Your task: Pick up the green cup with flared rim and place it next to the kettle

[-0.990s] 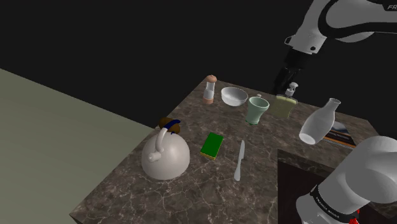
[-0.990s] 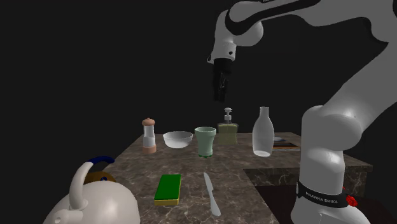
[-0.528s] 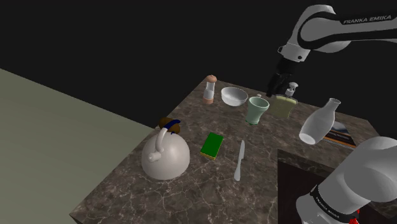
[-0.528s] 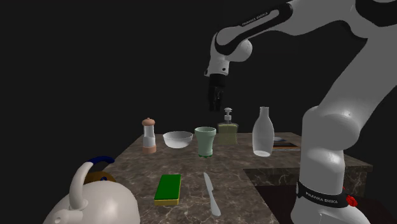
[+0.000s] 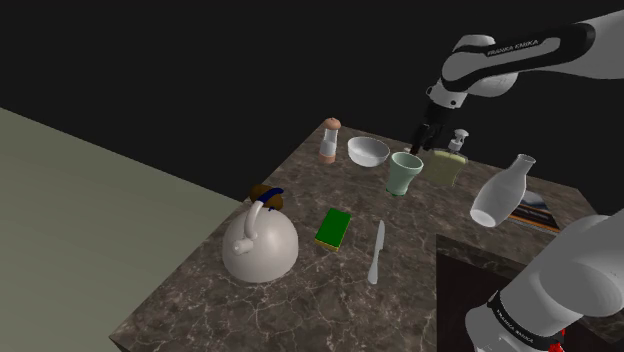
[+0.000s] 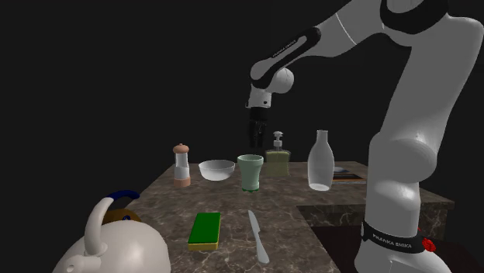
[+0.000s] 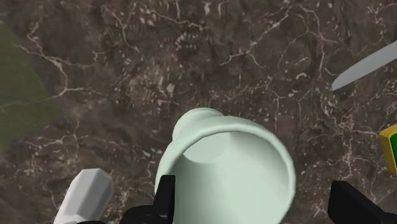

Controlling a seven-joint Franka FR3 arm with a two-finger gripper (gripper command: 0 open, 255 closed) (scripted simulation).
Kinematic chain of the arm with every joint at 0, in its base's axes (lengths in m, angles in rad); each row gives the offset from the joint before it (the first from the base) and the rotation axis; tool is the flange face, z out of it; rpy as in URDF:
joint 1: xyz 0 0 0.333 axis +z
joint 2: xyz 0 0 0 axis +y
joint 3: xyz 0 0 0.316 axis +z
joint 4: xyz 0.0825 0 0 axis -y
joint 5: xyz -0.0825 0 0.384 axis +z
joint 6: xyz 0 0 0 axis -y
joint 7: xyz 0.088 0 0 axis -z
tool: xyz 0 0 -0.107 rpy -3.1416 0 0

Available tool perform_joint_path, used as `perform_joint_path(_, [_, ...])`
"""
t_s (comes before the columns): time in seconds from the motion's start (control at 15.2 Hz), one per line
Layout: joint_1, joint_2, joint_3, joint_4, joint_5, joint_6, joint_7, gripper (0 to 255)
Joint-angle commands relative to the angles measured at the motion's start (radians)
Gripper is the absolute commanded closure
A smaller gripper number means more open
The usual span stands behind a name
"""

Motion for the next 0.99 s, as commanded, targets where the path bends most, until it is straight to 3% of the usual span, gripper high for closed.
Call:
perform_joint_path(0.0, [-0.006,0.072,-0.026,0.035,0.014,0.03,-0.039,0])
perform_joint_path(0.2, [-0.016,0.183,-0.059,0.095,0.048,0.066,-0.098,0])
perform_joint_path(0.73, [-0.012,0.237,-0.057,0.043,0.079,0.168,-0.121,0])
perform_joint_path(0.92, [-0.012,0.237,-0.057,0.043,0.079,0.168,-0.121,0])
